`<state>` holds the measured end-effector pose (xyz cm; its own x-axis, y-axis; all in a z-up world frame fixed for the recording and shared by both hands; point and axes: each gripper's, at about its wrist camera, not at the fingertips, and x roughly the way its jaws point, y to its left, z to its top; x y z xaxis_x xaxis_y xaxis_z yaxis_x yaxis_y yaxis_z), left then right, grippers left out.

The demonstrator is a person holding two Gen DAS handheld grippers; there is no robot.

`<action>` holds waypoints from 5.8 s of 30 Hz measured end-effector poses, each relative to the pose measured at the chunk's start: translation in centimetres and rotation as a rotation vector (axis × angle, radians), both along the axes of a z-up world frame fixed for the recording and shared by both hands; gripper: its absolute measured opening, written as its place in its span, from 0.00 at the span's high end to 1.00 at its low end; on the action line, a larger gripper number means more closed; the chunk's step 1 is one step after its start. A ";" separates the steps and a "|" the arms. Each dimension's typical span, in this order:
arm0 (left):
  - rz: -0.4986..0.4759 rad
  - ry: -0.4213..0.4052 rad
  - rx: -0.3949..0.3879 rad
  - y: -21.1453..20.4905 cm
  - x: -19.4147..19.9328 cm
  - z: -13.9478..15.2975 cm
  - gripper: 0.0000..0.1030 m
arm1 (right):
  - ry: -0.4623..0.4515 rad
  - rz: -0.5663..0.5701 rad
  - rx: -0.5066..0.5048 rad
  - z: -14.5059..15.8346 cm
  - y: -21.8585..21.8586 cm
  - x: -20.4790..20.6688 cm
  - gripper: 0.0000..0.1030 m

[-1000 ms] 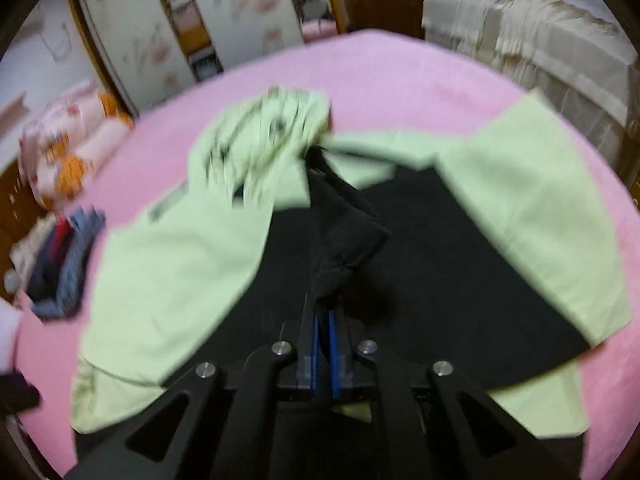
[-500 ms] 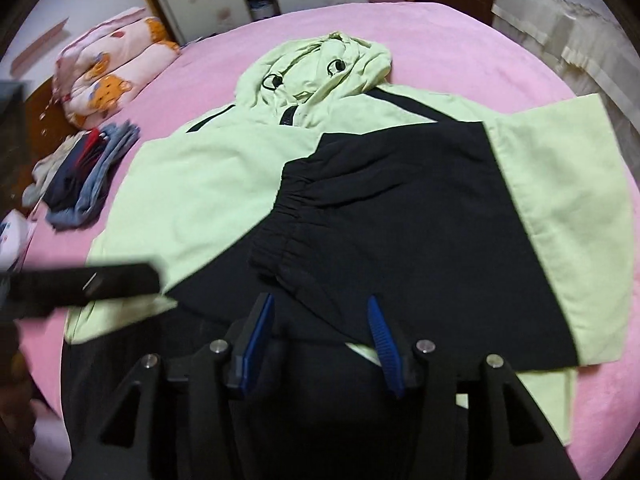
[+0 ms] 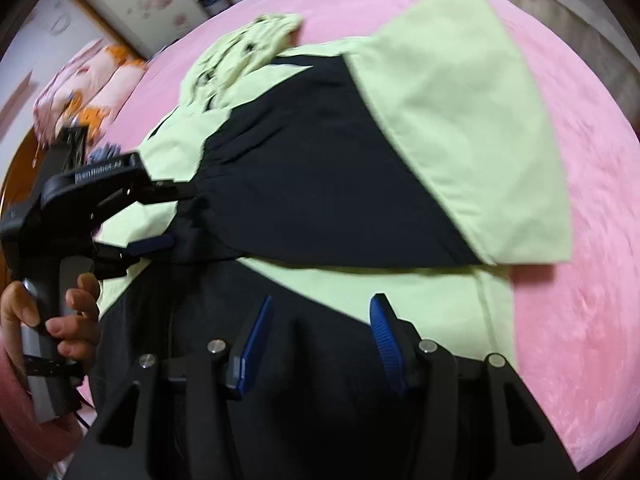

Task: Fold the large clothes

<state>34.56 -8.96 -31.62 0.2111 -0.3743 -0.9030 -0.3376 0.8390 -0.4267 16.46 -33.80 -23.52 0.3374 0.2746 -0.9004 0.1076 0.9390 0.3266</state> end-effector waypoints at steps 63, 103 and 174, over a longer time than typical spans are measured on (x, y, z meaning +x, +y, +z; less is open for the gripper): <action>-0.032 -0.079 0.595 8.7 -1.0 7.0 0.61 | 0.018 -0.083 0.023 1.3 -5.8 7.7 1.00; -0.260 -0.134 0.275 -0.8 3.4 3.2 0.86 | -0.001 0.055 0.239 -2.8 2.1 12.5 1.00; -0.330 -0.003 0.009 4.0 46.7 -1.1 0.76 | 0.298 -0.201 0.663 -11.0 -3.4 55.7 0.65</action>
<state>81.24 -4.99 -32.75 0.0823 -0.4149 -0.9061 -0.0456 0.9067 -0.4193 72.18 -37.16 -34.51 0.2066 0.7498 -0.6285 0.4283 0.5083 0.7471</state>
